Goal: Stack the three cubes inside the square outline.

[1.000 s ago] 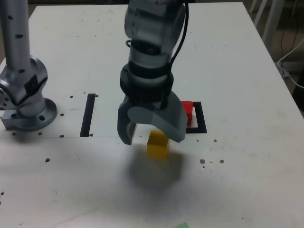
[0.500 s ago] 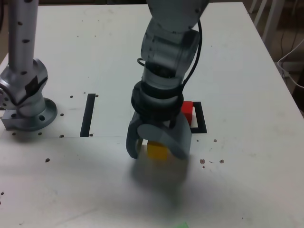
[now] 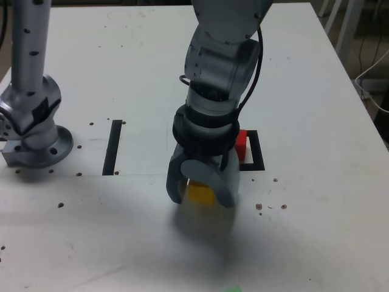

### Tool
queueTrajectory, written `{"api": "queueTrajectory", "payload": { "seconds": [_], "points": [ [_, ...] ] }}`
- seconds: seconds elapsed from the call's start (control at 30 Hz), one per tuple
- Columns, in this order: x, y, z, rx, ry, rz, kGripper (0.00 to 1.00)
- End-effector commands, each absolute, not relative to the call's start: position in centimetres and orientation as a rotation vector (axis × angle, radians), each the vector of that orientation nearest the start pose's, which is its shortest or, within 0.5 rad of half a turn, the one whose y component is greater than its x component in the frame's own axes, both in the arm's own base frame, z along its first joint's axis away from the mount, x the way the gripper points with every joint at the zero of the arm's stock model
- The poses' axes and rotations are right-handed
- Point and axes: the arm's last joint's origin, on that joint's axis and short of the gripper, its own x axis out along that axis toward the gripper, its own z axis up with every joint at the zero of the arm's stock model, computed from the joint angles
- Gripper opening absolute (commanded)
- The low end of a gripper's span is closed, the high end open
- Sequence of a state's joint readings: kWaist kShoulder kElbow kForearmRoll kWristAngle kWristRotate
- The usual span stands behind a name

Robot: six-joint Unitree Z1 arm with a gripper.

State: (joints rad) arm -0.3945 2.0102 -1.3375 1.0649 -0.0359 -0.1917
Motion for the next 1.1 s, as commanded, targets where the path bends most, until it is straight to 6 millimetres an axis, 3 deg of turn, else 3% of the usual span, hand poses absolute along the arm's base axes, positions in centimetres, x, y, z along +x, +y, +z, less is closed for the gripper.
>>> {"api": "queueTrajectory", "payload": {
  "seconds": [0.0, 0.43, 0.77, 1.07],
  "points": [
    [30.9, -13.1, 21.0, 0.177, 1.738, -0.149, 0.23],
    [30.2, -12.7, 21.8, 0.202, 1.753, -0.128, 0.22],
    [29.1, -11.4, 25.3, 0.231, 1.730, -0.090, 0.22],
    [30.8, -8.4, 27.9, 0.191, 1.684, -0.078, 0.22]
  ]
}}
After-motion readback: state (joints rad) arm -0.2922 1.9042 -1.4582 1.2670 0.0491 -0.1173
